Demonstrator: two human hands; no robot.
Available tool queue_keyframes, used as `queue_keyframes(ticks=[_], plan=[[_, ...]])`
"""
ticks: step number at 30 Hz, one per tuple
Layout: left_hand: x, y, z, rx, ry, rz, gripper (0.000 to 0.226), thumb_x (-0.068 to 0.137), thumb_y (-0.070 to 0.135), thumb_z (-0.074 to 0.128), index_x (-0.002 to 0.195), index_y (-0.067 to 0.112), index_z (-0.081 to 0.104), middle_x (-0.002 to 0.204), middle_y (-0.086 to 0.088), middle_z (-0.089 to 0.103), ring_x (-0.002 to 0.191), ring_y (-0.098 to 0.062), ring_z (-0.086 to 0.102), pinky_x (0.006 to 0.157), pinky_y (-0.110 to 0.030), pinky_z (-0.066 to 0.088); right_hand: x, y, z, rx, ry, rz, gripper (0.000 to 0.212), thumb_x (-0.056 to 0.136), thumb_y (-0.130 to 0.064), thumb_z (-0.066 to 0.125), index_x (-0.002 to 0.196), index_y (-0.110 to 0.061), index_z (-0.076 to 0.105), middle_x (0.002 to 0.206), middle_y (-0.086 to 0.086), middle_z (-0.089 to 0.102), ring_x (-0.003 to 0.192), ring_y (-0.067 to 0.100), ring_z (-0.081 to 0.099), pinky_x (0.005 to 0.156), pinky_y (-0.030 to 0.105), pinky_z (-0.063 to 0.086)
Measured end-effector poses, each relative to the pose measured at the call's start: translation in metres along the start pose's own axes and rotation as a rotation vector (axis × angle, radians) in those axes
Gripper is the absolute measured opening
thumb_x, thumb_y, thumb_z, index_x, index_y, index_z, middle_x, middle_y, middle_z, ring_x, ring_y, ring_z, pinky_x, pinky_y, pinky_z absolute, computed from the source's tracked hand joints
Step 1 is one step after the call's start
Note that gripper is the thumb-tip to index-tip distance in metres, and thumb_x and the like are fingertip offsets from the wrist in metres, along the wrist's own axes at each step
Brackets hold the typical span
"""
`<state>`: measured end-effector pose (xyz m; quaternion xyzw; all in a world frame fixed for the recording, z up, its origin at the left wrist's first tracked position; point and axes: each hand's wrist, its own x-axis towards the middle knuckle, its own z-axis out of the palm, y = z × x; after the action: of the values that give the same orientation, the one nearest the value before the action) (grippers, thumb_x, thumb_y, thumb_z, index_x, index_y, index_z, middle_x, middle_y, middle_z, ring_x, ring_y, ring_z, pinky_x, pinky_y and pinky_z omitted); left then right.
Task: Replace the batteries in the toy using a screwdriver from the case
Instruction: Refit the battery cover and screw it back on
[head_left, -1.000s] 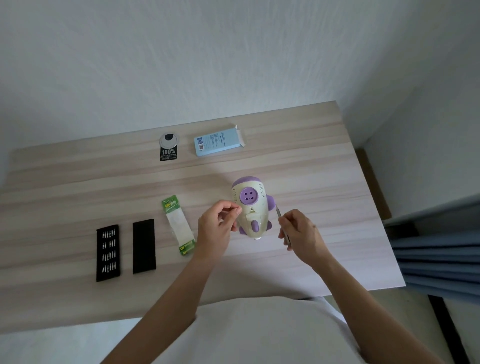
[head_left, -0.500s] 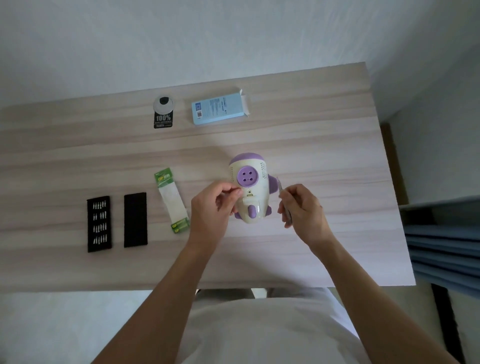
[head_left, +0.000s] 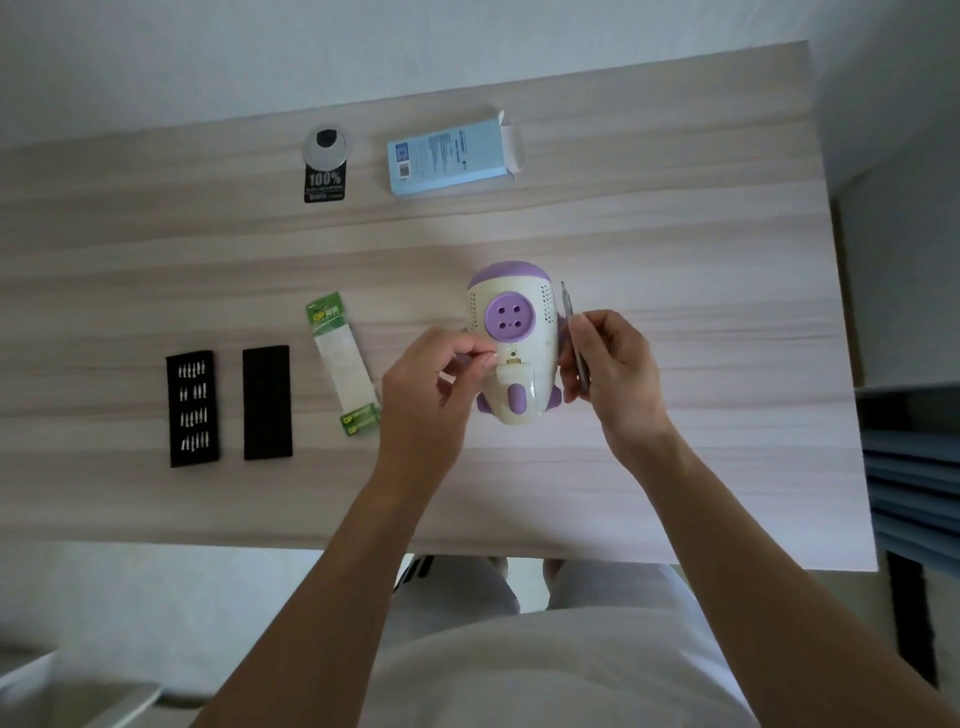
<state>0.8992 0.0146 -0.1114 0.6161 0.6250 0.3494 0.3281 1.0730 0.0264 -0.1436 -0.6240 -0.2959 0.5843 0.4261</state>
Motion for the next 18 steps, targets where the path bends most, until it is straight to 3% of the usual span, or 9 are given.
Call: queue_keyframes(ticks=[2,6,13,18], plan=[[0.0009,0.0002,0.0005,0.020,-0.004,0.009,0.010,0.090,0.011,0.066,0.091,0.020,0.069,0.084,0.006,0.064,0.073,-0.019,0.065,0.059,-0.017,0.042,0.0005,0.0002,0.0008,0.016,0.000,0.001,0.022,0.104,-0.017,0.047,0.087,-0.008,0.057,0.068,0.002,0.059,0.047,0.014,0.048,0.046,0.027,0.043],[0.0026,0.0012,0.0036,0.038,-0.014,0.036,0.009,0.090,0.007,0.066,0.091,0.014,0.071,0.088,0.007,0.062,0.076,-0.018,0.063,0.059,-0.017,0.044,0.0019,-0.0002,0.0007,0.013,-0.003,0.002,0.022,0.104,-0.018,0.047,0.086,-0.009,0.057,0.067,0.001,0.059,0.048,0.014,0.049,0.047,0.026,0.043],[0.0037,0.0029,0.0051,-0.015,-0.024,0.024,0.011,0.088,0.004,0.069,0.089,0.014,0.074,0.093,0.001,0.062,0.078,-0.020,0.064,0.050,-0.032,0.058,0.0015,-0.0002,0.0002,0.025,-0.012,0.018,0.021,0.104,-0.018,0.048,0.088,-0.007,0.058,0.068,0.003,0.059,0.049,0.013,0.049,0.048,0.029,0.044],[0.0060,0.0075,0.0034,-0.006,-0.045,0.020,0.012,0.087,0.003,0.071,0.089,0.014,0.075,0.092,-0.002,0.063,0.076,-0.016,0.063,0.053,-0.012,0.049,0.0018,0.0006,0.0002,0.034,-0.015,0.023,0.021,0.104,-0.018,0.048,0.090,-0.005,0.058,0.070,0.005,0.059,0.049,0.013,0.050,0.048,0.029,0.044]])
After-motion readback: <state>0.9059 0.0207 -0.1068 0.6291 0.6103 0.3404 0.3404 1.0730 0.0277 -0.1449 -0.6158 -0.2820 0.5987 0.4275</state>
